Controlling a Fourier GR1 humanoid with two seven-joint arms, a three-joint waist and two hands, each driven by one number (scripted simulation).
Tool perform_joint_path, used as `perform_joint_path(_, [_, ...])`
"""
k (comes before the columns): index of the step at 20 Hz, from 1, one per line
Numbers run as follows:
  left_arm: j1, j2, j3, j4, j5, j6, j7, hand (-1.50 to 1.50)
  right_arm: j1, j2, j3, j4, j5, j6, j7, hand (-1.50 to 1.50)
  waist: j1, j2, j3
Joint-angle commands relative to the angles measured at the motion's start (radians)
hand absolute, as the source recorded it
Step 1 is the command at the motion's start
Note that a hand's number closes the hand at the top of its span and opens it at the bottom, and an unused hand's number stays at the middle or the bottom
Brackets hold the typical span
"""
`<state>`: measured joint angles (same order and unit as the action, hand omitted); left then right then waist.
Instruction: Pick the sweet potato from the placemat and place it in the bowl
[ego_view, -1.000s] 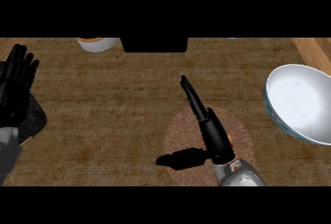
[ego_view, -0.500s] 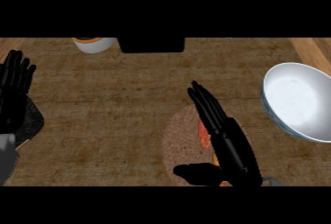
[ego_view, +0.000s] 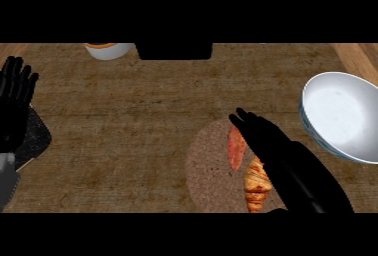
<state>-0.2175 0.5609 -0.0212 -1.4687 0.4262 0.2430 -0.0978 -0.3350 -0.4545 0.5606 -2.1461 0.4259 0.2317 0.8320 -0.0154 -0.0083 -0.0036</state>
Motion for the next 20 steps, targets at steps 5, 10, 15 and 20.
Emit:
perform_joint_path(5, [0.015,-0.036,-0.002,-0.006,-0.024,-0.013,-0.010,0.00,-0.088,-0.052,-0.083,-0.047,-0.265,0.304,0.241,-1.50,0.017,0.006,0.002])
perform_joint_path(10, [-0.029,-0.052,0.034,0.074,-0.045,-0.051,-0.044,0.00,-0.029,-0.045,-0.061,0.014,-0.186,0.280,0.172,-1.50,0.012,0.008,0.003])
perform_joint_path(15, [-0.006,-0.051,0.053,0.001,-0.064,-0.065,0.023,0.00,0.005,0.009,-0.063,0.106,-0.105,0.271,0.069,-1.50,0.018,0.008,0.004])
perform_joint_path(20, [-0.042,-0.096,0.062,0.012,-0.099,-0.043,0.037,0.00,-0.061,0.096,-0.096,0.240,-0.080,0.303,0.059,-1.50,0.019,0.009,0.004])
